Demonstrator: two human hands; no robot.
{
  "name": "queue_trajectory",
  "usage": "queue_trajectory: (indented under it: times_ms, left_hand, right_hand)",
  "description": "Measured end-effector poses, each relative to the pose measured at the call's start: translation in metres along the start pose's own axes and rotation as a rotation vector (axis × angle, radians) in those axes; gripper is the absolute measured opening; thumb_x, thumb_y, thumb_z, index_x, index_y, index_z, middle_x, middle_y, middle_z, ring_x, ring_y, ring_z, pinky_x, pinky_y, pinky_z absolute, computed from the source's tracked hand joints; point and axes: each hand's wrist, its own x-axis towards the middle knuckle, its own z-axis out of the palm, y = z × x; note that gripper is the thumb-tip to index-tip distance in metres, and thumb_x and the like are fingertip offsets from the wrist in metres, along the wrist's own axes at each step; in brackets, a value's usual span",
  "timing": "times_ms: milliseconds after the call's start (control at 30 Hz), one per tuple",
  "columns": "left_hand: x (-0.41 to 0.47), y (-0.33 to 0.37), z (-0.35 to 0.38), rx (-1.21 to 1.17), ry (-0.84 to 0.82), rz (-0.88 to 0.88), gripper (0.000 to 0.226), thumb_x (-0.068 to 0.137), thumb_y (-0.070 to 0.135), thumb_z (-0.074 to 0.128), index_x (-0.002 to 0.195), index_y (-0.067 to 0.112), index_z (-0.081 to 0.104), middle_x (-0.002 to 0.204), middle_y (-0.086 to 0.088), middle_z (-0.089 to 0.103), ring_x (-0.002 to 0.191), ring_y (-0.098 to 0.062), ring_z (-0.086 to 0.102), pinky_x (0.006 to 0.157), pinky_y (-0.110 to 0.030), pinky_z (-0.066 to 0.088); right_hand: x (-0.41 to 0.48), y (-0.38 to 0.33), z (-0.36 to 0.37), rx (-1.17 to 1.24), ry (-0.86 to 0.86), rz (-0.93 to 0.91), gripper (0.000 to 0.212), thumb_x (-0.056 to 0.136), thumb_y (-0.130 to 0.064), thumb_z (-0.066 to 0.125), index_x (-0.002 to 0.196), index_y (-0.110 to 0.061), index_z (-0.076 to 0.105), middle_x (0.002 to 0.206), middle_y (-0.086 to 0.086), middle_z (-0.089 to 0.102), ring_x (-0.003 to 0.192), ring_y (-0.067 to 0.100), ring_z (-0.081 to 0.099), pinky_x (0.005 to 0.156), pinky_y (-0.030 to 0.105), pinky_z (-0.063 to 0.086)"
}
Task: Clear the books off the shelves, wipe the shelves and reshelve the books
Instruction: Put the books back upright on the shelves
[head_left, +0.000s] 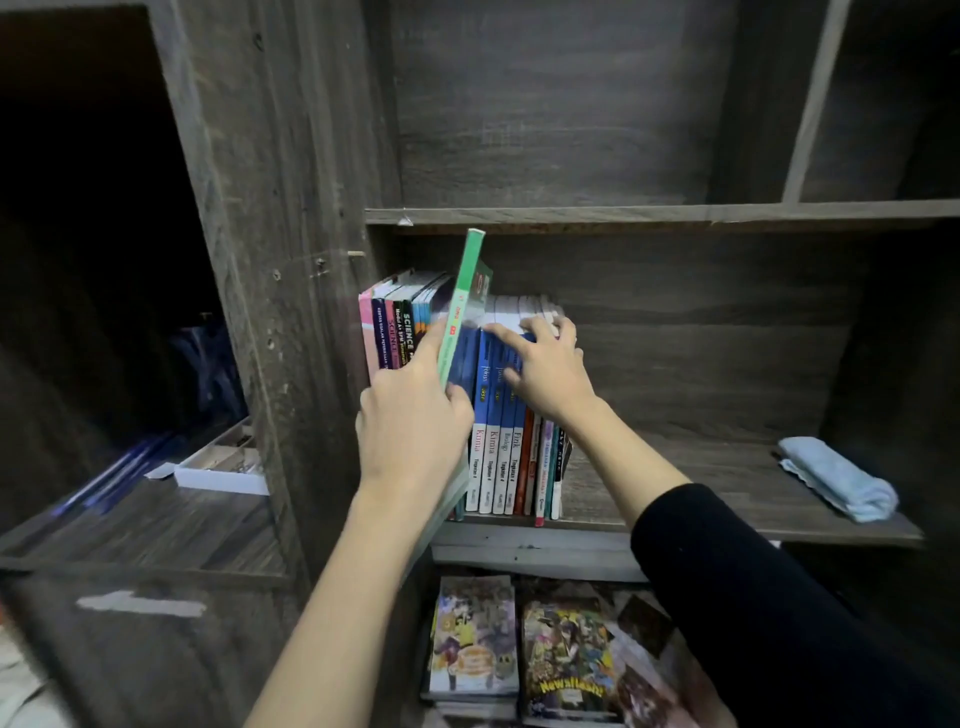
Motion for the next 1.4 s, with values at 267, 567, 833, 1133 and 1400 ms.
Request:
queue_trajectory:
  times_ms: [267,567,833,1133,1400]
  left_hand:
    - [0.017,-0.002,0.023,0.008,0.006,0.026,0.057,0.094,0.016,0.049,0.147,0.026,0.031,0.078,-0.006,0.052,0.057,-0.010,0.040,0.062,-0.027,0.037]
    - [0.005,-0.031,0.081,-0.118,0.037,0.009,0.054,0.091,0.010,0.053,0.142,0.014,0.040,0.061,-0.007,0.054,0.053,-0.026,0.056,0.055,-0.037,0.054]
    - [0.009,-0.055,0.119,-0.155,0.083,-0.012,0.039,0.086,0.008,0.057,0.124,-0.001,0.057,0.087,-0.013,0.063,0.063,-0.017,0.051,0.058,-0.027,0.040]
    - [0.003,-0.072,0.146,-0.139,0.134,-0.087,0.023,0.084,0.009,0.065,0.099,-0.008,0.063,0.097,-0.018,0.059,0.058,-0.019,0.046,0.055,-0.025,0.033]
    - [0.008,-0.082,0.173,-0.094,0.244,-0.058,0.032,0.078,0.016,0.061,0.102,-0.005,0.061,0.091,-0.019,0.062,0.071,-0.032,0.063,0.059,-0.025,0.036]
  right_hand:
    - [-0.002,0.005,-0.001,0.017,0.005,-0.011,0.058,0.093,-0.031,0.050,0.146,-0.040,0.028,0.145,0.010,0.031,0.136,0.039,0.013,0.104,0.057,0.032]
    - [0.002,0.001,0.001,0.029,0.010,-0.028,0.060,0.092,-0.031,0.052,0.146,-0.041,0.029,0.145,0.009,0.031,0.136,0.038,0.014,0.103,0.054,0.033]
    - [0.004,-0.002,0.006,0.021,0.038,-0.040,0.059,0.091,-0.030,0.052,0.146,-0.040,0.030,0.144,0.008,0.032,0.134,0.037,0.017,0.103,0.055,0.034]
    - [0.004,-0.006,0.010,0.033,0.060,-0.044,0.059,0.092,-0.029,0.051,0.146,-0.039,0.030,0.146,0.008,0.031,0.136,0.038,0.014,0.105,0.057,0.030]
    - [0.006,-0.008,0.014,0.034,0.078,-0.055,0.059,0.092,-0.026,0.052,0.146,-0.038,0.031,0.145,0.008,0.032,0.136,0.039,0.015,0.103,0.058,0.032]
